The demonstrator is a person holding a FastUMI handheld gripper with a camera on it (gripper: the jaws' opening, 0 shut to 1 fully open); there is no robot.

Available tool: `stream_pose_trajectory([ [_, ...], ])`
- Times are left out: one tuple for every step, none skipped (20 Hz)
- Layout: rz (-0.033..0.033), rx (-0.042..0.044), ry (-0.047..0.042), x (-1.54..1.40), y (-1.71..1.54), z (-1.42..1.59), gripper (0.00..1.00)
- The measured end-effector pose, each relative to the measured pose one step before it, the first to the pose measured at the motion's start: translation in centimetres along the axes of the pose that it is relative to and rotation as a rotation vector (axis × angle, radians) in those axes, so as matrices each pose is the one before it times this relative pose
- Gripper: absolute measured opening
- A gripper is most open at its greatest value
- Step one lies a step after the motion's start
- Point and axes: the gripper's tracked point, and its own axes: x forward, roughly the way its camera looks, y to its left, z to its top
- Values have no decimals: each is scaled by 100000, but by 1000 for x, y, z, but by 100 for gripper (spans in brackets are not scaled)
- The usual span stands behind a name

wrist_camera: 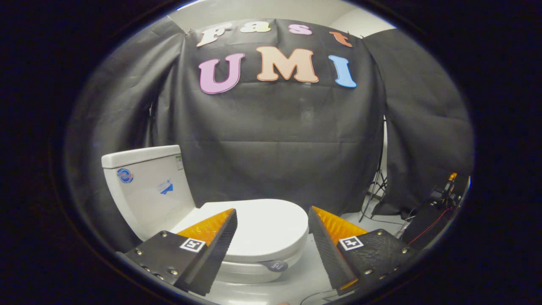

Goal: Open the toilet lid.

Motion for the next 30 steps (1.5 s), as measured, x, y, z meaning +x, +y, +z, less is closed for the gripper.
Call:
stream_pose_trajectory([
  [-127, 73, 376, 45, -135, -82, 99],
  [-176, -51, 385, 38, -70, -168, 99],
  [-321, -37, 238, 111, -164, -13, 99],
  [-75, 266, 202, -12, -71, -113, 99],
  [-93, 429, 141, 40, -82, -80, 99],
  [-185, 358, 407, -12, -30, -211, 99],
  [-67, 130, 621, 49, -16, -290, 99],
  [-236, -16, 803, 88, -112, -351, 99],
  [-4, 196, 862, -6, -29, -197, 99],
  [-10, 396, 873, 121, -108, -341, 99],
  [-48, 373, 915, 34, -124, -195, 99],
  [-76, 730, 1108, 204, -129, -330, 99],
  [-45, 1107, 1469, 205, -131, -254, 99],
  [1304, 1147, 1906, 353, 60, -416, 99],
  [655, 483, 1535, 262, -66, -396, 99],
  [-169, 745, 1151, 274, -393, -410, 99],
  [444, 1840, 1778, 387, -187, -359, 99],
  [146, 737, 1750, 430, -101, -579, 99],
  [-896, -211, 1470, 339, -201, -419, 99],
  [-506, 573, 2077, 261, -249, -655, 99],
  [-683, 1873, 2243, 272, -361, -727, 99],
  [-811, 2830, 2338, 277, -608, -697, 99],
  [-758, 3657, 2579, 251, -398, -735, 99],
  [-914, 3784, 2597, 330, -527, -870, 99],
  [-732, 3477, 3518, 431, -174, -686, 99],
  [-207, 2177, 3460, 483, -299, -1154, 99],
  [-489, 1086, 4087, 534, -324, -1232, 99],
  [76, 719, 3666, 758, -35, -1326, 99],
  [696, 1296, 4387, 753, 35, -1160, 100],
  [1021, 2385, 3729, 535, 45, -829, 100],
])
